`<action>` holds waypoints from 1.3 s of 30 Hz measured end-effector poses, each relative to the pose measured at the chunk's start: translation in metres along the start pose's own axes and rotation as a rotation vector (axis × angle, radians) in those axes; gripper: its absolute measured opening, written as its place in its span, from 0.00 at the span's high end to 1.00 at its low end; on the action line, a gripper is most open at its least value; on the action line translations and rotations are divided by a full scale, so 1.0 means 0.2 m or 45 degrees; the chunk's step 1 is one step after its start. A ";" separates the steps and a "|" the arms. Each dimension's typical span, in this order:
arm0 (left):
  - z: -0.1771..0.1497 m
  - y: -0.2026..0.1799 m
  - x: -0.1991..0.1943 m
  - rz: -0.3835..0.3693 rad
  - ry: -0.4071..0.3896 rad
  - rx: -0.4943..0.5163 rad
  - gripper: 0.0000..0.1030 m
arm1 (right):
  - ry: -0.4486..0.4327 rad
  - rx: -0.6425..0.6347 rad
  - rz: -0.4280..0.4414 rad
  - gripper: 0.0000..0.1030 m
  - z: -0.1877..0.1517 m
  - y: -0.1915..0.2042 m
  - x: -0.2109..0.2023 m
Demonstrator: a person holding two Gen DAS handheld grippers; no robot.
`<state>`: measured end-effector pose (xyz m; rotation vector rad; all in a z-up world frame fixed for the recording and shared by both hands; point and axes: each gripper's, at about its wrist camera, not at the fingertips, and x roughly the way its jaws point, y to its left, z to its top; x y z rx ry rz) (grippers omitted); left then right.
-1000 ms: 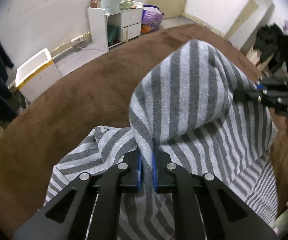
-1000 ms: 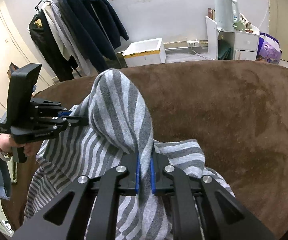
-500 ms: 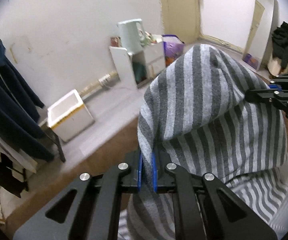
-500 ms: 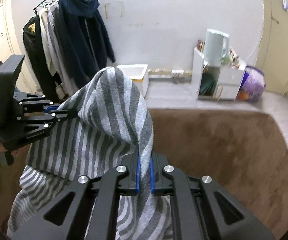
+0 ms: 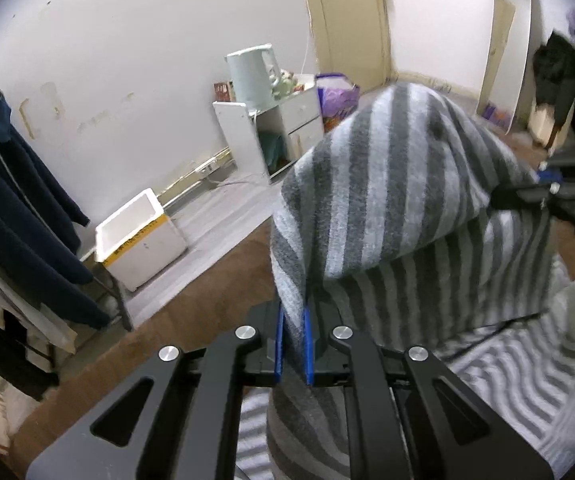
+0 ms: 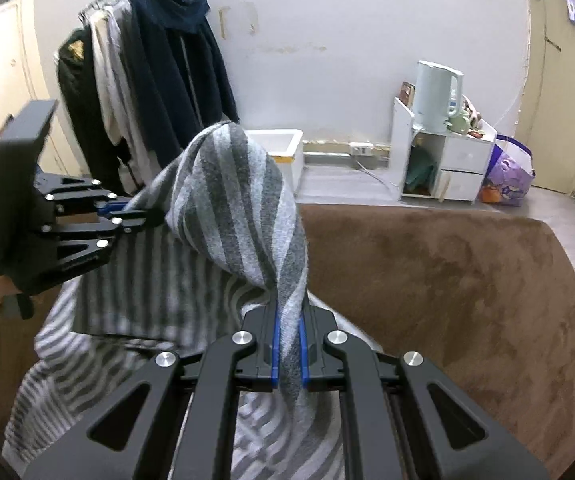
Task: Fold large clothes
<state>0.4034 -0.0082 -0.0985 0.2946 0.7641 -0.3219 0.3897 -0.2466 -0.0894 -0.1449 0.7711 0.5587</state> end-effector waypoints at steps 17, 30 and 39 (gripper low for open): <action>-0.67 -0.17 -0.38 -0.142 0.011 -0.120 0.90 | 0.115 -0.047 0.091 0.93 -0.56 0.36 -0.28; -0.89 -0.21 -0.33 -0.177 0.077 -0.242 0.86 | 0.289 0.018 0.072 0.85 -0.79 0.42 -0.15; -0.87 -0.14 -0.53 -0.223 0.104 -0.301 0.29 | 0.225 0.209 0.094 0.42 -0.77 0.30 -0.45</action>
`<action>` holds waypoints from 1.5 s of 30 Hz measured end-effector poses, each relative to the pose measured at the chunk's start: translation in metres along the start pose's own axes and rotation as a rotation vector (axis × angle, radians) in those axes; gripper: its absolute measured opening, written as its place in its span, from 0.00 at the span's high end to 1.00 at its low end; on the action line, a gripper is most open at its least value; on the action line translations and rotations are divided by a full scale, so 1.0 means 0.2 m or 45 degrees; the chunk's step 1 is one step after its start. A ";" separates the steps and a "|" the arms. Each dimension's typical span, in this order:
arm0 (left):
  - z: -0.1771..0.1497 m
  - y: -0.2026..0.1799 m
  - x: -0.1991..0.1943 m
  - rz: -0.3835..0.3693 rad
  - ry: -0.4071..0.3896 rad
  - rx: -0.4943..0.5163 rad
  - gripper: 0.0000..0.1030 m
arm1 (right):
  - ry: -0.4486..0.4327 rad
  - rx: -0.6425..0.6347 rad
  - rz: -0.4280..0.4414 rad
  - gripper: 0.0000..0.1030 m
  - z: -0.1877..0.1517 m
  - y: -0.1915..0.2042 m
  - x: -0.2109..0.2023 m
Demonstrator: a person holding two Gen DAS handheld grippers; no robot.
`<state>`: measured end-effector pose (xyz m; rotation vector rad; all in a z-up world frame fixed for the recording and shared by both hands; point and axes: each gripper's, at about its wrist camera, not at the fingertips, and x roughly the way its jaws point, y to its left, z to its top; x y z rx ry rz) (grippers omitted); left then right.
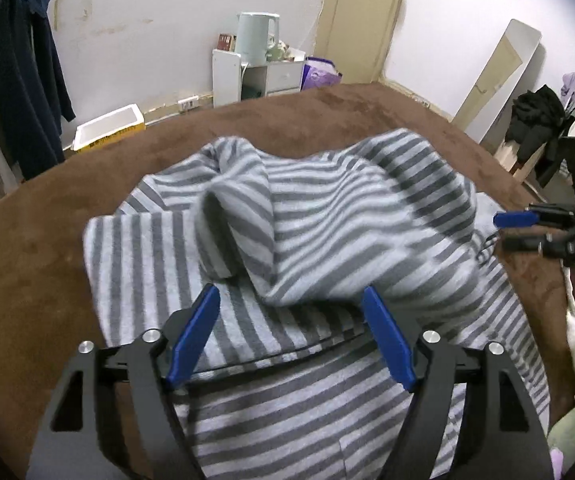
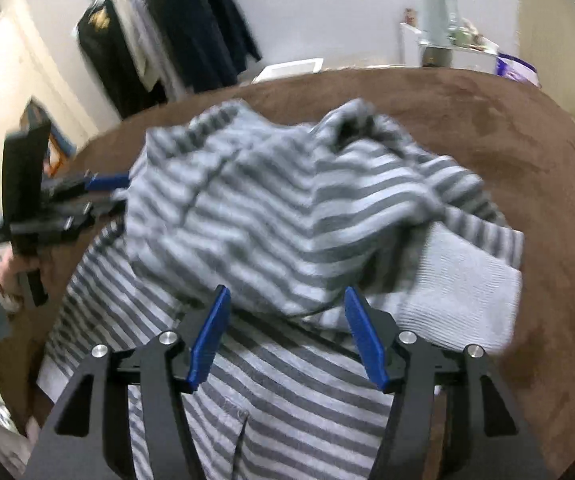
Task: Fold large clothes
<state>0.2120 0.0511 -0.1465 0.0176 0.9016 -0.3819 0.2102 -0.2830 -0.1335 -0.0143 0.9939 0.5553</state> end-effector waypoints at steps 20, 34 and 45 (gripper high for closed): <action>0.43 0.17 0.33 0.028 0.150 -0.145 0.25 | -0.081 0.051 -0.093 0.47 0.49 -0.14 0.21; 0.37 0.26 0.38 0.108 0.100 -0.245 0.76 | -0.166 0.177 -0.082 0.91 0.42 -0.29 0.23; 0.25 0.43 0.43 0.130 0.100 -0.346 0.62 | -0.050 0.336 -0.266 0.99 0.28 -0.59 0.33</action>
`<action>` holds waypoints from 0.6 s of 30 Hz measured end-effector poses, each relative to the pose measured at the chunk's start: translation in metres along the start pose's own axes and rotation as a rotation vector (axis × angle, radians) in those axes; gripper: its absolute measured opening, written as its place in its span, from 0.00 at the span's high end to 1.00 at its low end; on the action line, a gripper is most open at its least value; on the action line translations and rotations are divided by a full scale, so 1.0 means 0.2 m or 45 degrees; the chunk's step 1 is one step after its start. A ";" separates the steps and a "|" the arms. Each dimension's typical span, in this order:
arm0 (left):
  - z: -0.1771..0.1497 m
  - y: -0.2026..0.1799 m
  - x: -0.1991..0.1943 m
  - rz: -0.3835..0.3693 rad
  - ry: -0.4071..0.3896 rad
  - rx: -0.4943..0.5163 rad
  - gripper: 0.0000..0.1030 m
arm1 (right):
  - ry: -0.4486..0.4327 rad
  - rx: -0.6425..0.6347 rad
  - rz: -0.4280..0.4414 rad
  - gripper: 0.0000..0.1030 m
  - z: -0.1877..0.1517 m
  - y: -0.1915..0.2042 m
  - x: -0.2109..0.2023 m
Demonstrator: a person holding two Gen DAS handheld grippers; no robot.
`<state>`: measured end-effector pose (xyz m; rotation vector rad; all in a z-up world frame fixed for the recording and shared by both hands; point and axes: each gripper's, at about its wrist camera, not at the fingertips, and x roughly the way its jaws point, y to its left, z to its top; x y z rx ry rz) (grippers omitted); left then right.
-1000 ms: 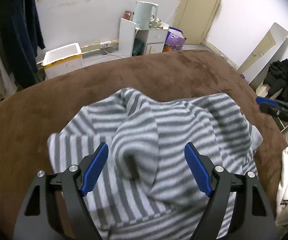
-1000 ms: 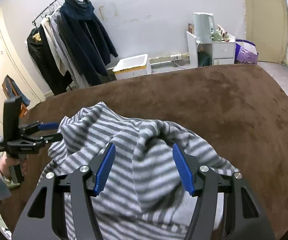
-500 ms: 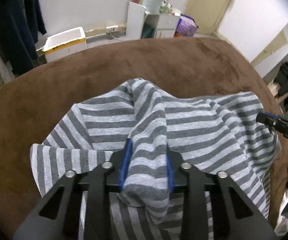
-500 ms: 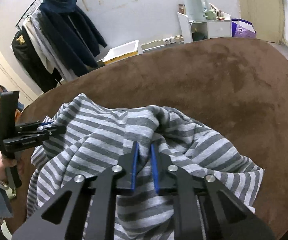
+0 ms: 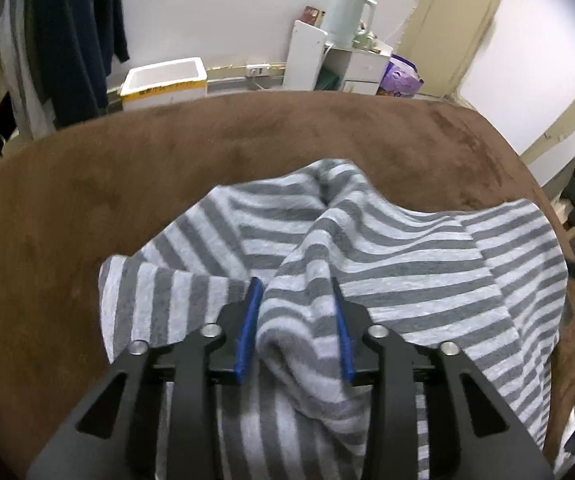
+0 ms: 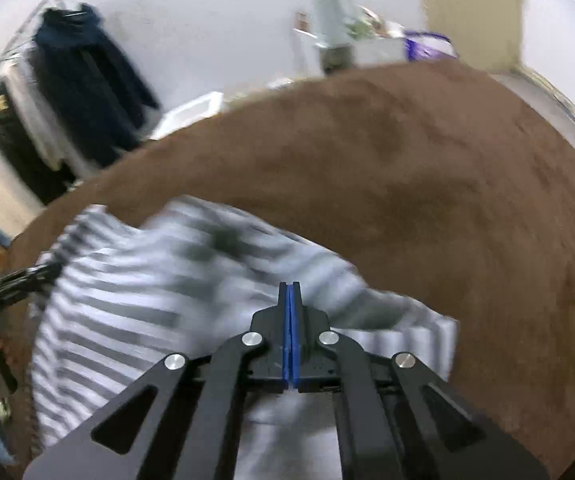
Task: Fold large clothes
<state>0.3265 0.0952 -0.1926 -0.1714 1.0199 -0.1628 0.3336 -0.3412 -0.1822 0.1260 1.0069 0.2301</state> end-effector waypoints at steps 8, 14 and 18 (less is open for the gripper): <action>-0.03 0.03 0.02 -0.052 -0.039 -0.009 0.59 | -0.033 0.078 0.018 0.99 -0.11 -0.22 -0.09; -0.04 0.00 -0.10 -0.062 -0.080 0.024 0.33 | -0.072 -0.018 0.132 0.70 -0.09 -0.06 -0.23; -0.06 -0.04 -0.20 -0.071 -0.085 0.040 0.27 | -0.076 -0.098 0.216 0.67 -0.07 0.09 -0.25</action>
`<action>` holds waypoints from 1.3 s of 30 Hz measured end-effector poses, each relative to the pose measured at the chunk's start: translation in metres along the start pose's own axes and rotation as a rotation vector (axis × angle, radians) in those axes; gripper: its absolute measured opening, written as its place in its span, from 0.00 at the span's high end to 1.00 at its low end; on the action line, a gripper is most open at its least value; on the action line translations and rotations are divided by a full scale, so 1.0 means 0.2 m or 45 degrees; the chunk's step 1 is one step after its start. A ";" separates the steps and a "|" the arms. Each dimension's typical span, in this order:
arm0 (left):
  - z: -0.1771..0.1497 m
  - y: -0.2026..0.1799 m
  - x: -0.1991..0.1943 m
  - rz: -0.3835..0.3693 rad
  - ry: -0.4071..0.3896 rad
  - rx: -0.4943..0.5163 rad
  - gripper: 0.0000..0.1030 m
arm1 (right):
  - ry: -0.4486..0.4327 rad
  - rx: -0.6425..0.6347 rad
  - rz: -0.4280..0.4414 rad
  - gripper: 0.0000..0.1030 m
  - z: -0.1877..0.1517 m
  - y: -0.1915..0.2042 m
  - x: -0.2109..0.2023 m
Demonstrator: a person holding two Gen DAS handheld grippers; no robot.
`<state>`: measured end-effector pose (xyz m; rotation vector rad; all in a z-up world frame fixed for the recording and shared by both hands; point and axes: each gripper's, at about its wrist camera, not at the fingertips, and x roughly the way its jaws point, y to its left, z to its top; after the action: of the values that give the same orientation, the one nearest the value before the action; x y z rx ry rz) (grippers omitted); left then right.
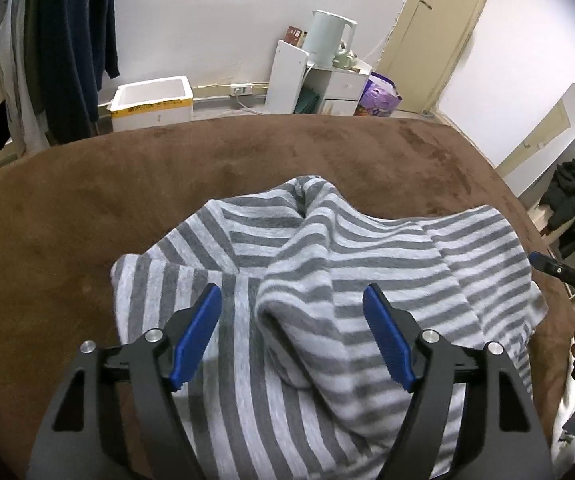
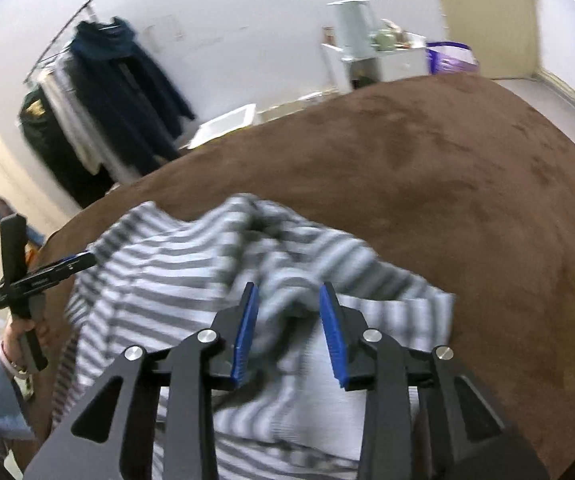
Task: Fold large clothes
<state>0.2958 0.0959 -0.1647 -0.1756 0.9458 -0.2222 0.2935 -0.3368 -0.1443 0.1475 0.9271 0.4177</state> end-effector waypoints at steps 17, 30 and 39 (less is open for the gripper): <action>-0.12 -0.36 -0.06 -0.145 0.038 0.205 0.15 | 0.050 -0.097 -0.055 0.94 -0.09 0.19 0.07; -0.27 -0.35 0.12 -0.083 0.118 0.277 0.14 | 0.150 -0.046 -0.103 0.92 -0.23 0.09 0.25; -0.24 -0.33 0.10 -0.104 0.105 0.232 0.14 | 0.120 -0.026 -0.090 0.87 -0.22 0.09 0.22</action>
<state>0.2606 0.0246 -0.1912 -0.0373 0.9955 -0.3921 0.2757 -0.3051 -0.1979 0.0768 1.0171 0.3706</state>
